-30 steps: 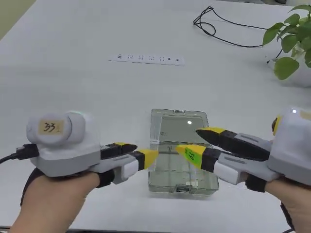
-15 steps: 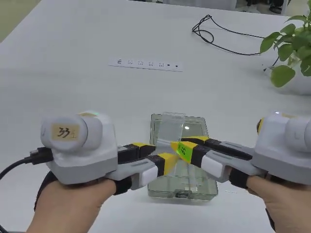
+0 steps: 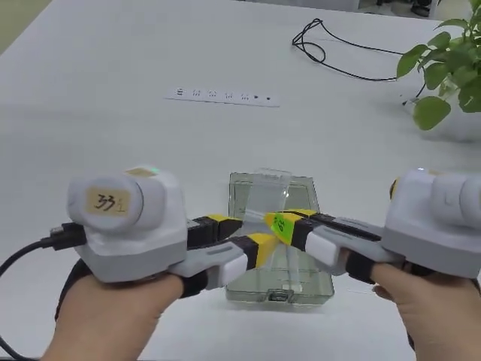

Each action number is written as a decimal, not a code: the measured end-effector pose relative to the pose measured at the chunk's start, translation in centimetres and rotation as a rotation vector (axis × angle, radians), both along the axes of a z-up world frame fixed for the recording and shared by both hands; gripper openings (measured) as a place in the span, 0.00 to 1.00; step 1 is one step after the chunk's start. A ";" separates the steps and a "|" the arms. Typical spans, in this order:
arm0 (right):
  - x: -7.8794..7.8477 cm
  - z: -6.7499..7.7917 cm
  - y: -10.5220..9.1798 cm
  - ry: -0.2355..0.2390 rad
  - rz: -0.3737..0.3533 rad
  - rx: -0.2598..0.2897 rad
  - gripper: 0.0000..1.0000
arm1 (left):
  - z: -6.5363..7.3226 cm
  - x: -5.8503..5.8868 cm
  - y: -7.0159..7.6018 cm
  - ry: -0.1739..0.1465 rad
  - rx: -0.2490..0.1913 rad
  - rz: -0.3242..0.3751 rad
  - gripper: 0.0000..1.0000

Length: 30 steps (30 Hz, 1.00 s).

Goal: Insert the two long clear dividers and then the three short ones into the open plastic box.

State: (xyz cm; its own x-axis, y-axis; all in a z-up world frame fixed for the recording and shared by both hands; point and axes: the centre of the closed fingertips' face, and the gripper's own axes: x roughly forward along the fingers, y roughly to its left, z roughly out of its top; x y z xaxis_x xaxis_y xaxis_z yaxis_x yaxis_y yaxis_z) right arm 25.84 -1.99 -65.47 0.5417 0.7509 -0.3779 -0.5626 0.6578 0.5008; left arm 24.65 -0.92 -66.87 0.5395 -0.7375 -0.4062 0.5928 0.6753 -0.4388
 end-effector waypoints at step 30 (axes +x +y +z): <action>2.9 -1.7 -1.5 0.135 -0.079 -0.103 0.07 | -2.6 -0.9 3.5 -0.099 0.089 -0.107 0.75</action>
State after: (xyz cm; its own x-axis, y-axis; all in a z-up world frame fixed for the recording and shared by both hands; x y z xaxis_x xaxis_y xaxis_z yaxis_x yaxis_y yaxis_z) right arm 28.76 -3.51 -67.19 0.5367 0.6613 -0.5241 -0.4390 0.7493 0.4959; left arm 23.74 2.53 -69.50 0.5000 -0.7565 -0.4215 0.7011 0.6393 -0.3159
